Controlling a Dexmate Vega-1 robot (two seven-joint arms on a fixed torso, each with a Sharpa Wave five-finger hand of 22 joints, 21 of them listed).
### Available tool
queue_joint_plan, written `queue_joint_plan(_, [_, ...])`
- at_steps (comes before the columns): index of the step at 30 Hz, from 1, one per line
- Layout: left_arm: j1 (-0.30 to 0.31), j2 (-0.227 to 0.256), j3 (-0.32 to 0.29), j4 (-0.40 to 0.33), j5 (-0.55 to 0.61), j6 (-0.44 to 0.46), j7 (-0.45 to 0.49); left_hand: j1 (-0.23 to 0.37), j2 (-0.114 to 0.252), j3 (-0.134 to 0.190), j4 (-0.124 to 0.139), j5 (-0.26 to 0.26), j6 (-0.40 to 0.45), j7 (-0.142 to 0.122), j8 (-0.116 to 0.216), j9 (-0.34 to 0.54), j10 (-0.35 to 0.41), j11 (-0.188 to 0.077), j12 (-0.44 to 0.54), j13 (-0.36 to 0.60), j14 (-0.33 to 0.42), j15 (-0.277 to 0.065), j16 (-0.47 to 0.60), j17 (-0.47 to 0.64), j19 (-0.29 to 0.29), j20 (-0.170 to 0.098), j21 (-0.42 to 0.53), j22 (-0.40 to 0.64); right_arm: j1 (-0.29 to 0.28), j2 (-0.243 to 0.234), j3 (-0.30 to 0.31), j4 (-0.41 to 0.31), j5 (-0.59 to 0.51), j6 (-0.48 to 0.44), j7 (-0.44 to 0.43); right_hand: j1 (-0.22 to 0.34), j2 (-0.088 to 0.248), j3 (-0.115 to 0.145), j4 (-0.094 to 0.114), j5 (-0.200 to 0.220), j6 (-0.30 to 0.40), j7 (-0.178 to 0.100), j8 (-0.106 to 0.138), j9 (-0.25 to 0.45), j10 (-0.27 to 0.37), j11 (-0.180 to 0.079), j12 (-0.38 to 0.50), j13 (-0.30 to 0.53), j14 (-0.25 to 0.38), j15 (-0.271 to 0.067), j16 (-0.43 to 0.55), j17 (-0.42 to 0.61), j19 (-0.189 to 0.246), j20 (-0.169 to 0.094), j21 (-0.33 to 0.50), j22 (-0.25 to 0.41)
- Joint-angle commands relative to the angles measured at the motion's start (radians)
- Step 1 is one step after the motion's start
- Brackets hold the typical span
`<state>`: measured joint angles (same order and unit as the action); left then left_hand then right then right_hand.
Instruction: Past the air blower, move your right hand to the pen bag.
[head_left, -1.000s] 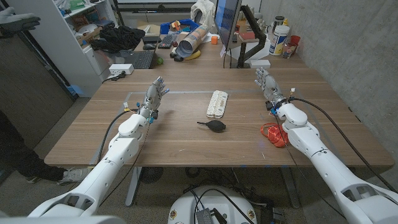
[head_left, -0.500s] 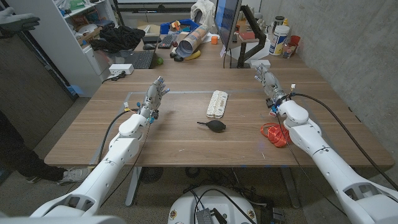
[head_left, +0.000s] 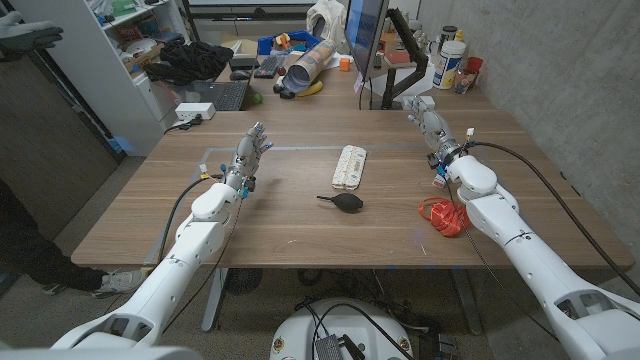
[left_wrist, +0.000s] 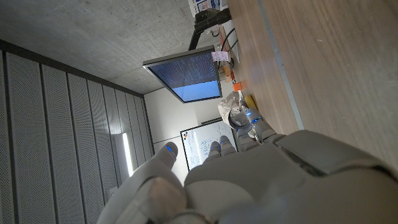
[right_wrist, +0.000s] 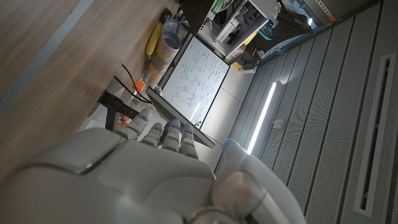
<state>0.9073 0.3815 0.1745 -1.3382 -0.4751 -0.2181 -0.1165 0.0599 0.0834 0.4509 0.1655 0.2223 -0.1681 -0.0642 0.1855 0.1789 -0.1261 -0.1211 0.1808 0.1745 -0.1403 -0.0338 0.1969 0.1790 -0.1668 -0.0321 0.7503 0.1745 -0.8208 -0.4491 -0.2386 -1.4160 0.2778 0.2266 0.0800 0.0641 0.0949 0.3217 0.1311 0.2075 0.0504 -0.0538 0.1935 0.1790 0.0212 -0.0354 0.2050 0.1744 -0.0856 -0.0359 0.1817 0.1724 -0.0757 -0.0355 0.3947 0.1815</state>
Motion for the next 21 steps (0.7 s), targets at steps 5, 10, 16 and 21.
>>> queue_joint_plan(5, [0.007, -0.005, -0.005, -0.008, 0.006, 0.002, 0.003, 0.001, 0.055, 0.003, 0.0, 0.006, -0.016, 0.003, 0.003, 0.004, -0.003, 0.004, 0.006, 0.005, -0.006, -0.04, 0.004, 0.003, -0.036, -0.069, -0.007, 0.004, 0.026, -0.009, -0.02, -0.012, -0.066, 0.017, 0.001, 0.017, 0.071, 0.006, -0.004, -0.002, 0.017, -0.004, 0.006, 0.004, 0.018, -0.003, 0.007, 0.005, 0.011, -0.016, 0.005, 0.001, 0.011, -0.066, -0.004, 0.003])
queue_joint_plan(10, [0.008, -0.005, -0.005, -0.011, 0.007, 0.001, 0.002, 0.001, 0.055, 0.003, 0.0, 0.006, -0.015, 0.003, 0.004, 0.004, -0.003, 0.005, 0.006, 0.005, -0.006, -0.04, 0.004, 0.003, -0.035, -0.068, -0.008, 0.004, 0.036, -0.014, -0.03, -0.019, -0.094, 0.022, 0.001, 0.019, 0.071, 0.007, -0.005, -0.003, 0.02, -0.006, 0.006, 0.004, 0.021, -0.004, 0.008, 0.005, 0.013, -0.016, 0.005, 0.001, 0.013, -0.068, -0.005, 0.003])
queue_joint_plan(16, [0.009, -0.005, -0.006, -0.014, 0.008, 0.003, 0.003, 0.001, 0.056, 0.003, 0.0, 0.006, -0.014, 0.002, 0.004, 0.004, -0.003, 0.005, 0.006, 0.005, -0.006, -0.039, 0.004, 0.003, -0.033, -0.069, -0.009, 0.005, 0.043, -0.021, -0.036, -0.028, -0.119, 0.028, 0.003, 0.022, 0.072, 0.009, -0.006, -0.003, 0.022, -0.008, 0.006, 0.004, 0.022, -0.004, 0.008, 0.005, 0.014, -0.016, 0.005, 0.0, 0.014, -0.067, -0.006, 0.003])
queue_joint_plan(21, [0.01, -0.006, -0.005, -0.015, 0.009, 0.004, 0.003, 0.001, 0.056, 0.003, 0.0, 0.006, -0.015, 0.002, 0.003, 0.004, -0.004, 0.004, 0.006, 0.005, -0.007, -0.04, 0.004, 0.003, -0.034, -0.068, -0.01, 0.005, 0.046, -0.028, -0.039, -0.037, -0.135, 0.029, 0.006, 0.025, 0.072, 0.011, -0.008, -0.004, 0.026, -0.009, 0.006, 0.004, 0.025, -0.006, 0.008, 0.005, 0.016, -0.017, 0.005, 0.0, 0.016, -0.068, -0.007, 0.003])
